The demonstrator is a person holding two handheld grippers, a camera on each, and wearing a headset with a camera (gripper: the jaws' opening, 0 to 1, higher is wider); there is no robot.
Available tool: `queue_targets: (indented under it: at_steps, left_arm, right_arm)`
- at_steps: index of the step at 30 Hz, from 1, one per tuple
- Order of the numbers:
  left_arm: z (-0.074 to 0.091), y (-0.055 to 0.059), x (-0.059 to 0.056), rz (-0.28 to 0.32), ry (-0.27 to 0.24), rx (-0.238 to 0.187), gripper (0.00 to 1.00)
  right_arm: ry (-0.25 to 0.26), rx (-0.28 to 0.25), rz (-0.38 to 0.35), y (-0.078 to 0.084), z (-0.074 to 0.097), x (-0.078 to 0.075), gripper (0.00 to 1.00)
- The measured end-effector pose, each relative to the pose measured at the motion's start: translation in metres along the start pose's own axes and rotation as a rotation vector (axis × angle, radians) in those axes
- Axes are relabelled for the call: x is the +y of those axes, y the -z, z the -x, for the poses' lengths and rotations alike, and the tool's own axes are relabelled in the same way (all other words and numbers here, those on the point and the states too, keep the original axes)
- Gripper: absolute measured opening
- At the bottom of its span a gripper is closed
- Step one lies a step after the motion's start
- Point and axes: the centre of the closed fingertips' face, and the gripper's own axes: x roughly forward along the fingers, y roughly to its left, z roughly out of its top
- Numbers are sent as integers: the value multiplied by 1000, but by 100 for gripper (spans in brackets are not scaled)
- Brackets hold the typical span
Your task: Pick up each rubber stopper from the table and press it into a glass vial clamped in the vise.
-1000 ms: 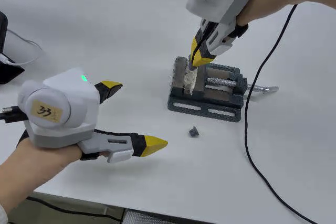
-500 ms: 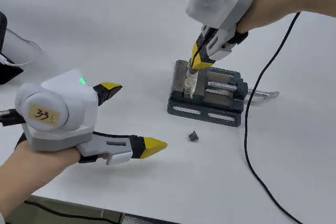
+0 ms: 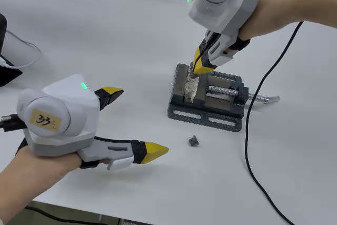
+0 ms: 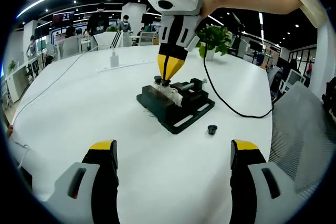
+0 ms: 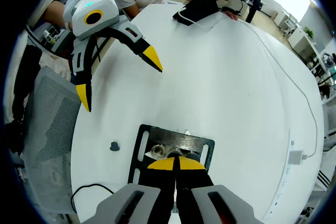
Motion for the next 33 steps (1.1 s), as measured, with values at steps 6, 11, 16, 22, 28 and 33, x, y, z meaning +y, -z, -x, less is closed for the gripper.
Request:
queue_targets:
  at_steps: [6, 11, 16, 22, 28, 33]
  left_arm:
    - [0, -3, -1, -5, 5, -3, 87]
    - [1, -3, 1, -10, -1, 3, 87]
    - [2, -3, 1, -12, -3, 1, 87]
    - [1, -3, 0, -11, 3, 3, 87]
    - [0, -2, 0, -10, 2, 6, 87]
    - [-1, -1, 1, -10, 1, 10, 87]
  right_arm:
    - [14, -18, -10, -1, 2, 2, 0]
    - [31, 5, 27, -2, 2, 2, 0]
    - [8, -8, 45, -1, 2, 0, 0]
    - [5, -15, 50, 0, 3, 1, 0]
    - [-11, -8, 52, 1, 3, 2, 0]
    - [-13, -11, 32, 0, 2, 4, 0]
